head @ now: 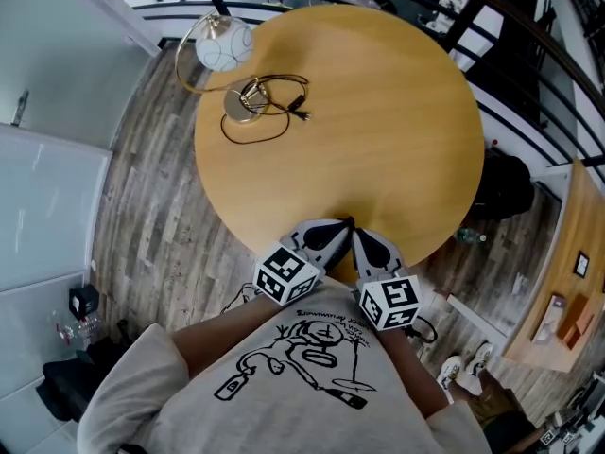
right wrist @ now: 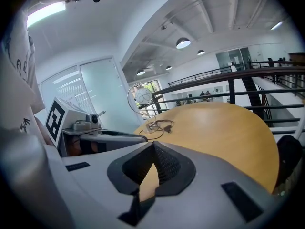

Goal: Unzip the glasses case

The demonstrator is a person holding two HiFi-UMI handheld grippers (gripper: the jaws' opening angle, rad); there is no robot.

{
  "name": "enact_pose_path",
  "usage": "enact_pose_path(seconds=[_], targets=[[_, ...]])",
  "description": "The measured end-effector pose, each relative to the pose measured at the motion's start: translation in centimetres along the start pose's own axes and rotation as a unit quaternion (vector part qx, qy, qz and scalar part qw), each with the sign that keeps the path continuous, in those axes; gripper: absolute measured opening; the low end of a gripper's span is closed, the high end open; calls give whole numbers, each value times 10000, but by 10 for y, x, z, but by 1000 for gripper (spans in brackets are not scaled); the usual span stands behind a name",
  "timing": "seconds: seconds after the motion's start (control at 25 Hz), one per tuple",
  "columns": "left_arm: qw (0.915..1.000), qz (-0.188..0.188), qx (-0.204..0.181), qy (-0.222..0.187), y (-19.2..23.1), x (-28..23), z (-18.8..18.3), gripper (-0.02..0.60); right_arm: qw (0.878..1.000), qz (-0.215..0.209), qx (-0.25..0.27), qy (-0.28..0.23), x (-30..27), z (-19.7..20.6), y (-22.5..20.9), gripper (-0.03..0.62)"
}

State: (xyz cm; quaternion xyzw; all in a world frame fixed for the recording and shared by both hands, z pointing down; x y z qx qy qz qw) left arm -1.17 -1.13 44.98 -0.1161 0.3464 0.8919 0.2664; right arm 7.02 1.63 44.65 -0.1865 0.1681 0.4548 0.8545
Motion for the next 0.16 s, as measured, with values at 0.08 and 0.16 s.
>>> enact_pose_path(seconds=[0.08, 0.16], targets=[[10000, 2, -1, 17, 0, -1, 1, 6, 10000, 13, 0, 3, 0, 1, -1, 23], [10000, 6, -4, 34, 0, -2, 2, 6, 10000, 22, -5, 10, 0, 2, -2, 23]])
Point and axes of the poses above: the fingertips, and each gripper's own axes: x backward along the fingers, y to its left, z out of its underside, the point moved 5 cm from there along x, backward along the fingers, and after that the axes turned 12 degrees about x, right-handed, at the moved point
